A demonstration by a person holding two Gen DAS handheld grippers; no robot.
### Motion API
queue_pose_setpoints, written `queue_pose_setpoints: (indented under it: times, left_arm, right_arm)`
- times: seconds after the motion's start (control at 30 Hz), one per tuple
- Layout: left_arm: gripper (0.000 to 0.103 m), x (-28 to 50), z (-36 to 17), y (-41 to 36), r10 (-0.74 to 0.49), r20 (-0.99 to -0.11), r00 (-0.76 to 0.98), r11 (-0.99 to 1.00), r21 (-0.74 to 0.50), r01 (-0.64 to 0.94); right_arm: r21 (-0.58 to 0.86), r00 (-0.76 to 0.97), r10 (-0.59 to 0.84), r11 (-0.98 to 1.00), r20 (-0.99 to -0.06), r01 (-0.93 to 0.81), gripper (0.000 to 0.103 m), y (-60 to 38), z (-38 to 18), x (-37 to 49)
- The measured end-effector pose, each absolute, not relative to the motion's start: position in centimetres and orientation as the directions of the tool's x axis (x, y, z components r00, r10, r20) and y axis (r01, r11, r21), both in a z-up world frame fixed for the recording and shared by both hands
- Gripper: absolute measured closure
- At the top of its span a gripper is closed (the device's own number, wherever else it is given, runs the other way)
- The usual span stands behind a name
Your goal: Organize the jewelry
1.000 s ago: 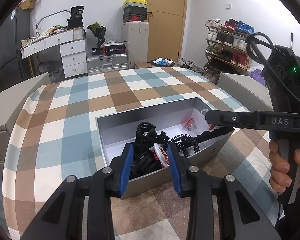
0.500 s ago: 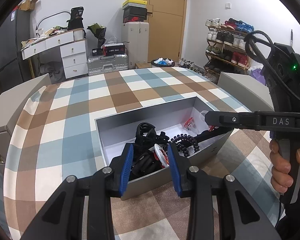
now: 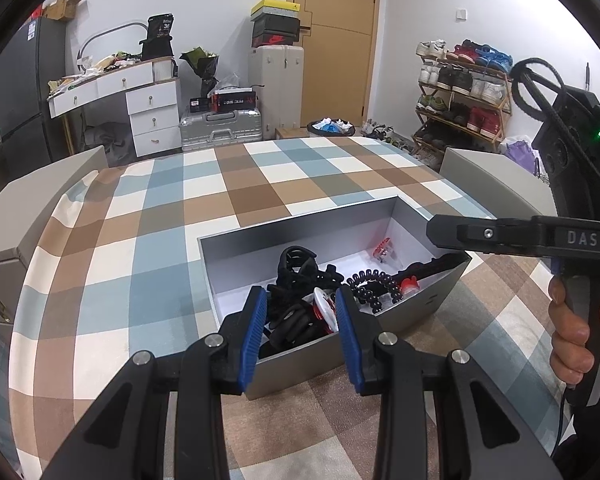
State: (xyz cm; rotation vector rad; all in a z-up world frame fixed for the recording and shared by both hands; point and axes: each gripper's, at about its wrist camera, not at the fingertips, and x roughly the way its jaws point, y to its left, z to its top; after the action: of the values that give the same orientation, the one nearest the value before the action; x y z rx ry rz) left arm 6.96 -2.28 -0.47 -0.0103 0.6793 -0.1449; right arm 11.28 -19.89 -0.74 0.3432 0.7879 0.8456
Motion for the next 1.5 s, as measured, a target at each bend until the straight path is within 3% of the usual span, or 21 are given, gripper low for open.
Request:
queue_pose_setpoints:
  times: [0.2,0.27,0.33,0.4,0.47,0.67,1.13,1.5]
  left_arm:
    - [0.066,6.8,-0.3,-2.2,-0.123,-0.627,0.77,0.992,-0.054,0.115]
    - [0.054,6.5,-0.1,-2.0,-0.124,-0.626,0.77,0.992,-0.059,0.112]
    - [0.032,6.0,0.2,-1.6,-0.131,-0.609,0.782,0.991,-0.076,0.107]
    - [0.023,5.5,0.5,-1.2,-0.137,-0.582,0.801,0.99,-0.091,0.103]
    - [0.022,5.3,0.7,-1.0,-0.134,-0.569,0.811,0.991,-0.099,0.094]
    - [0.001,4.6,0.9,-0.9,-0.062,-0.52,0.852,0.997,-0.067,0.032]
    - [0.001,2.1,-0.4,-0.4,-0.014,-0.49,0.872,0.999,-0.033,-0.002]
    - [0.001,1.5,-0.6,0.2,-0.002,-0.46,0.888,0.999,-0.049,-0.023]
  right_arm:
    - [0.546,0.416,0.78,0.625,-0.467,-0.559,0.031,-20.1,0.0,10.8]
    - [0.534,0.425,0.777,0.629,-0.465,-0.565,0.024,-20.2,0.4,10.5]
    - [0.517,0.437,0.77,0.636,-0.464,-0.573,0.016,-20.3,0.8,10.1]
    - [0.504,0.441,0.773,0.632,-0.455,-0.589,0.008,-20.4,1.0,9.7]
    - [0.497,0.448,0.777,0.628,-0.442,-0.599,0.0,-20.5,1.0,9.3]
    - [0.434,0.49,0.757,0.651,-0.433,-0.623,0.0,-20.6,0.9,8.2]
    - [0.39,0.549,0.743,0.669,-0.383,-0.633,0.0,-22.9,0.5,5.8]
    - [0.267,0.589,0.715,0.693,-0.378,-0.669,0.0,-20.4,1.1,5.4]
